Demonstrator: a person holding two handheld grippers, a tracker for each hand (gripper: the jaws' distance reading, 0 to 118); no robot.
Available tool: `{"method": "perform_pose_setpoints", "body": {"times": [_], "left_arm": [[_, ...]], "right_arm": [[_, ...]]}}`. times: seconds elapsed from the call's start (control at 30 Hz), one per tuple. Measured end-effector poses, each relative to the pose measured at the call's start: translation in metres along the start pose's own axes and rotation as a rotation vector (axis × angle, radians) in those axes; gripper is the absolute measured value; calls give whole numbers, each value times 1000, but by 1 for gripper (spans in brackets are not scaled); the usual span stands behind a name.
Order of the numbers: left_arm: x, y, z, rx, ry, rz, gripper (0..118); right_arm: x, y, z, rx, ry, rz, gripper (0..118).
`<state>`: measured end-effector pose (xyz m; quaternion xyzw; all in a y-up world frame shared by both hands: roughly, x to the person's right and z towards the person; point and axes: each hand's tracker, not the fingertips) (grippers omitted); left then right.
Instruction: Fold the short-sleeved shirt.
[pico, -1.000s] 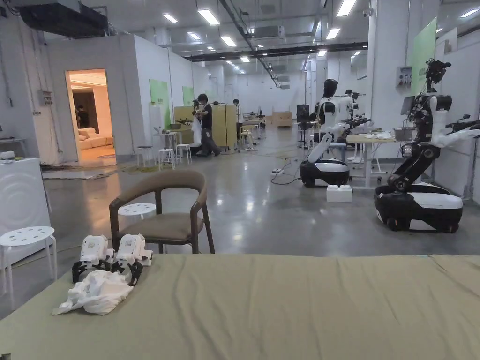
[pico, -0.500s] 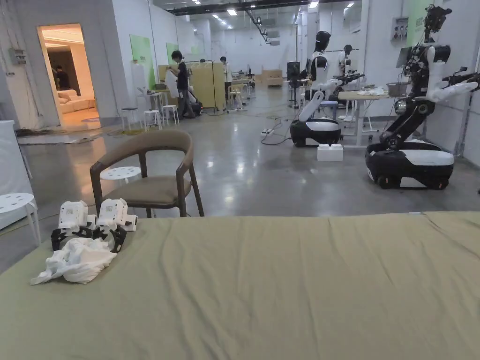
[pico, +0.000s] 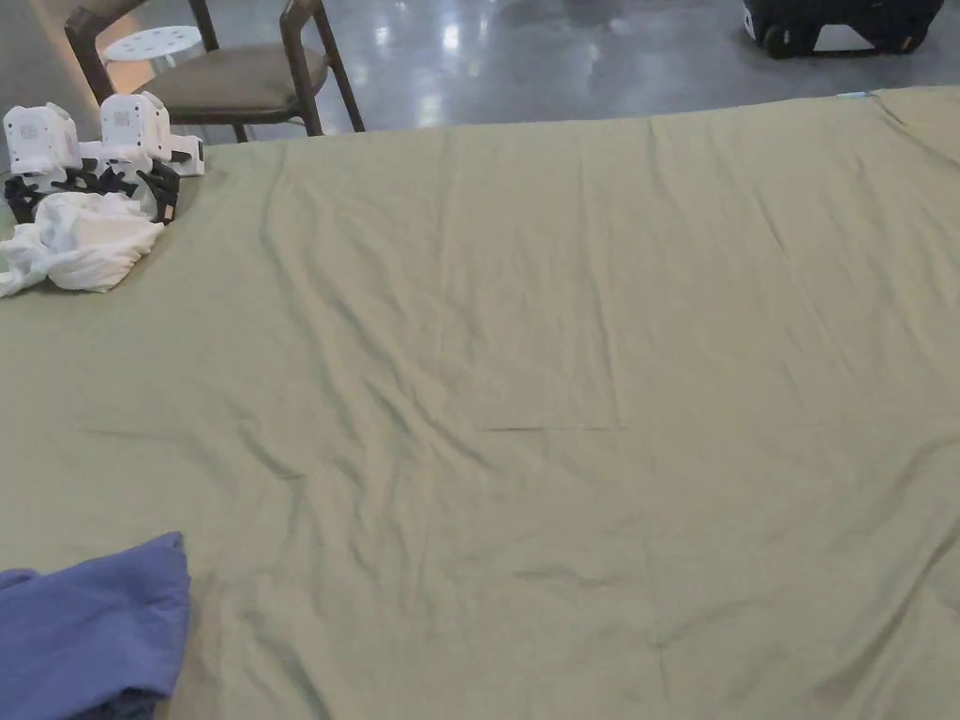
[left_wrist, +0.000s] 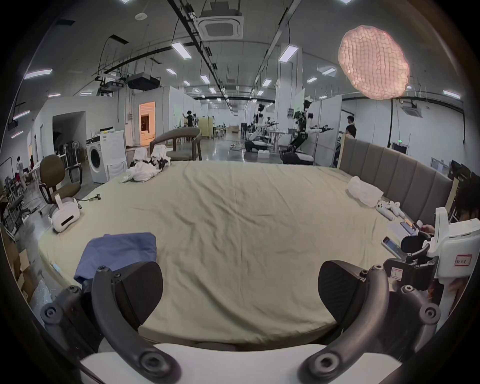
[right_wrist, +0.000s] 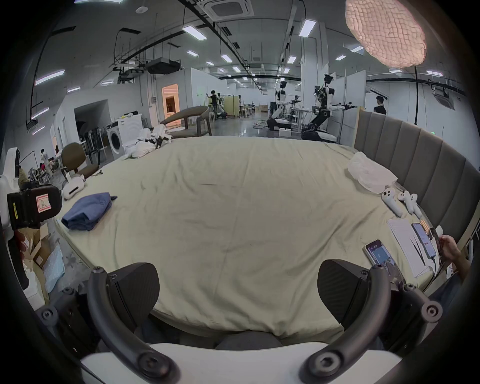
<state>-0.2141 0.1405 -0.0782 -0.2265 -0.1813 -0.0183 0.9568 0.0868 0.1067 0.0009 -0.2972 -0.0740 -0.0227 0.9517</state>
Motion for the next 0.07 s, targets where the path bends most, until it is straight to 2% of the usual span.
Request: {"method": "perform_pose_setpoints", "body": {"times": [0.07], "left_arm": [[2,1,-2,-16,9,4,118]], "right_arm": [[1,-1,-1,-12,-5,3,118]]}}
